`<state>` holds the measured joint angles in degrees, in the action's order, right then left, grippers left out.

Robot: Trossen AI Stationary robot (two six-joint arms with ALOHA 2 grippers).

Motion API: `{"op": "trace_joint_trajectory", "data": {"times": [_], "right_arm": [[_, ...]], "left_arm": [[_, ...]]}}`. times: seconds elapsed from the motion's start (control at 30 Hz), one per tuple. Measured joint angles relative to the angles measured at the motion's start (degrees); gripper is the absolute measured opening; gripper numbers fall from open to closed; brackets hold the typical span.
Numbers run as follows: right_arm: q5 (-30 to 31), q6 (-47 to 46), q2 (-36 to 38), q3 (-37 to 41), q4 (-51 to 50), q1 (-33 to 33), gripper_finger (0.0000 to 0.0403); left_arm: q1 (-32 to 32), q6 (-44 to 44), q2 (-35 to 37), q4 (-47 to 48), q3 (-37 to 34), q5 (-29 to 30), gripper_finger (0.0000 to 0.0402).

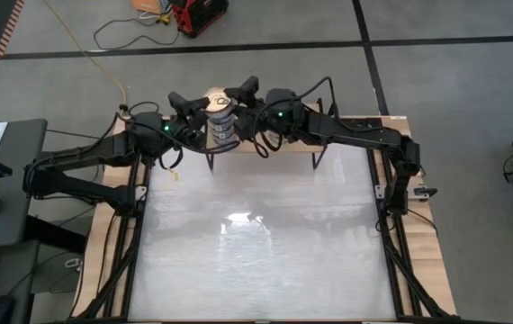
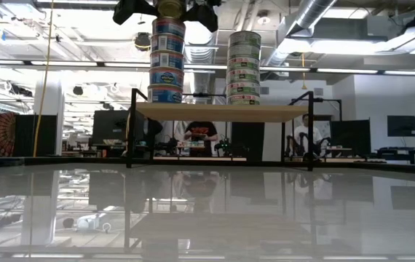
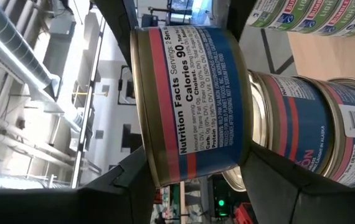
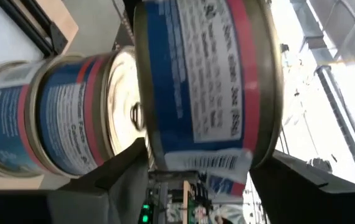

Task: Stack canned seafood by type on shelf
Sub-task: Stack the blue tuna can on top of the other blue tuna can on the shelf

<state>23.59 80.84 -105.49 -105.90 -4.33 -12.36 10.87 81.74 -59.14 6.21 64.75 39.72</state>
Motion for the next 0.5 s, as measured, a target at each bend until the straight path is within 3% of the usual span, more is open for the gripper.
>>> {"op": "trace_joint_trajectory", "data": {"times": [0.27, 0.5], "right_arm": [[3.74, 0.27, -0.02, 0.04, 0.08, 0.38, 0.0376], [9.43, 1.52, 0.60, 0.06, -1.49, 0.98, 0.0395]], "left_arm": [[0.00, -0.13, 0.44, 0.78, 0.02, 0.85, 0.0196], [-0.02, -0.90, 0.44, 3.07, 0.07, 1.23, 0.0196]]}}
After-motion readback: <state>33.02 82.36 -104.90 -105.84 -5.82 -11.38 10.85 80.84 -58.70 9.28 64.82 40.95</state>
